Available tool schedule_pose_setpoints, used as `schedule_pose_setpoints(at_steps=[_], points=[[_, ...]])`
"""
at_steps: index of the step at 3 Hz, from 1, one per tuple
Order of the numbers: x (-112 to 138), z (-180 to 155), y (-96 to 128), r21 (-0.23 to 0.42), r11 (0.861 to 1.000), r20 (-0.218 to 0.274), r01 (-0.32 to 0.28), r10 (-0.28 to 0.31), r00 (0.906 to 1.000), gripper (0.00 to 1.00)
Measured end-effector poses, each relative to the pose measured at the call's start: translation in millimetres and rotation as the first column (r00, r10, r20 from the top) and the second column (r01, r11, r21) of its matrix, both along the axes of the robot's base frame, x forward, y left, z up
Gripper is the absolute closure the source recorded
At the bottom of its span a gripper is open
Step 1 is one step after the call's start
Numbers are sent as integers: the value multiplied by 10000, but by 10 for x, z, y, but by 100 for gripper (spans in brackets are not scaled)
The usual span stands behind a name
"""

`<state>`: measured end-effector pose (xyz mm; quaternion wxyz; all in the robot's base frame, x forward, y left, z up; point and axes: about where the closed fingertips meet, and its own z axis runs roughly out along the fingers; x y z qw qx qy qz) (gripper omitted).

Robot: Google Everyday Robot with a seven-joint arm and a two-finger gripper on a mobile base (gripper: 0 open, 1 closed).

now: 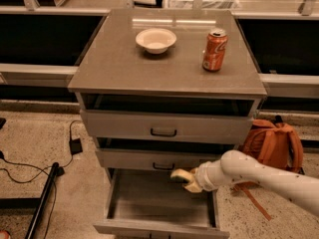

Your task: Place sponge into bottom drawer

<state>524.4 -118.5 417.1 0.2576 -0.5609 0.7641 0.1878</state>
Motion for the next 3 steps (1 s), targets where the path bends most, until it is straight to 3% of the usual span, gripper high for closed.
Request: schedule_pose_setpoints(at_steps=[1, 2, 3], points=[[-87, -708, -149, 69, 9999, -689, 83, -78, 9976, 100], [-154, -1168, -274, 660, 9975, -851, 244, -188, 9962, 100], [-109, -1409, -221, 1366, 9893, -941, 513, -386, 9948, 100]])
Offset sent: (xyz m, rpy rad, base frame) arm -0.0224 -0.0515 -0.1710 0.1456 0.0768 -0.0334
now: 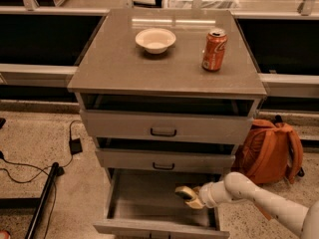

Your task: Place sponge into bottom drawer

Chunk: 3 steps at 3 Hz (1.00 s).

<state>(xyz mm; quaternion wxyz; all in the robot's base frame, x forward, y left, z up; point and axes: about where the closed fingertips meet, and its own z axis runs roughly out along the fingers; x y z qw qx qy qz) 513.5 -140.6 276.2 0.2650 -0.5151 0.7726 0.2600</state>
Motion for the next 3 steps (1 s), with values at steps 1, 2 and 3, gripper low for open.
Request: schedule_pose_setpoints(at_steps=[1, 2, 3], points=[[-19, -298, 190, 499, 9972, -536, 560, -534, 9971, 100], [-79, -580, 407, 780, 9862, -1276, 1458, -1352, 9826, 82], [21, -682, 553, 1810, 9598, -1632, 2143, -1856, 9690, 59]])
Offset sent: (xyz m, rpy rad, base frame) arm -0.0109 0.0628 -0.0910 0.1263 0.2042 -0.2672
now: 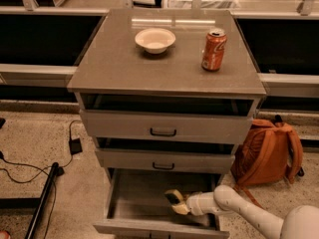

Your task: Place sponge into bottom drawer

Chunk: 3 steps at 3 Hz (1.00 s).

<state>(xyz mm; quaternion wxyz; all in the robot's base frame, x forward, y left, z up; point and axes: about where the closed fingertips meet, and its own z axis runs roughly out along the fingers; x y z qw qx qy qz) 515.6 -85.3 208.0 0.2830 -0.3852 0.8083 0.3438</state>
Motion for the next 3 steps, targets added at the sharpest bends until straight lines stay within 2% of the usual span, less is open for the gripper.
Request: schedule_pose_setpoints(at_steps=[2, 3], points=[[56, 11, -42, 87, 9999, 73, -99, 98, 9999, 12], [56, 11, -42, 87, 9999, 73, -99, 98, 9999, 0]])
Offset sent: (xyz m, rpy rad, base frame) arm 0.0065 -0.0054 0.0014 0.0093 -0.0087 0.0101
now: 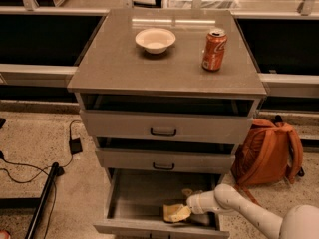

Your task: Place sponge into bottom drawer

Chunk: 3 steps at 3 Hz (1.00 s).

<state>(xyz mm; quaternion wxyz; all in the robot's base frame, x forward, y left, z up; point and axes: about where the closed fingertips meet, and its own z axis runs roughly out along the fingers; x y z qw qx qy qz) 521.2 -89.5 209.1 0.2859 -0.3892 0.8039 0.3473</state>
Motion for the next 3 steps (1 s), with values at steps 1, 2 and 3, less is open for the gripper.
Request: schedule_pose_setpoints(at_steps=[1, 2, 3], points=[[-39, 69, 51, 144, 9995, 53, -274, 273, 9996, 0], [-117, 271, 58, -62, 9949, 635, -1006, 1008, 9929, 0], [-277, 552, 3, -531, 9748, 1840, -2168, 2230, 9573, 0]])
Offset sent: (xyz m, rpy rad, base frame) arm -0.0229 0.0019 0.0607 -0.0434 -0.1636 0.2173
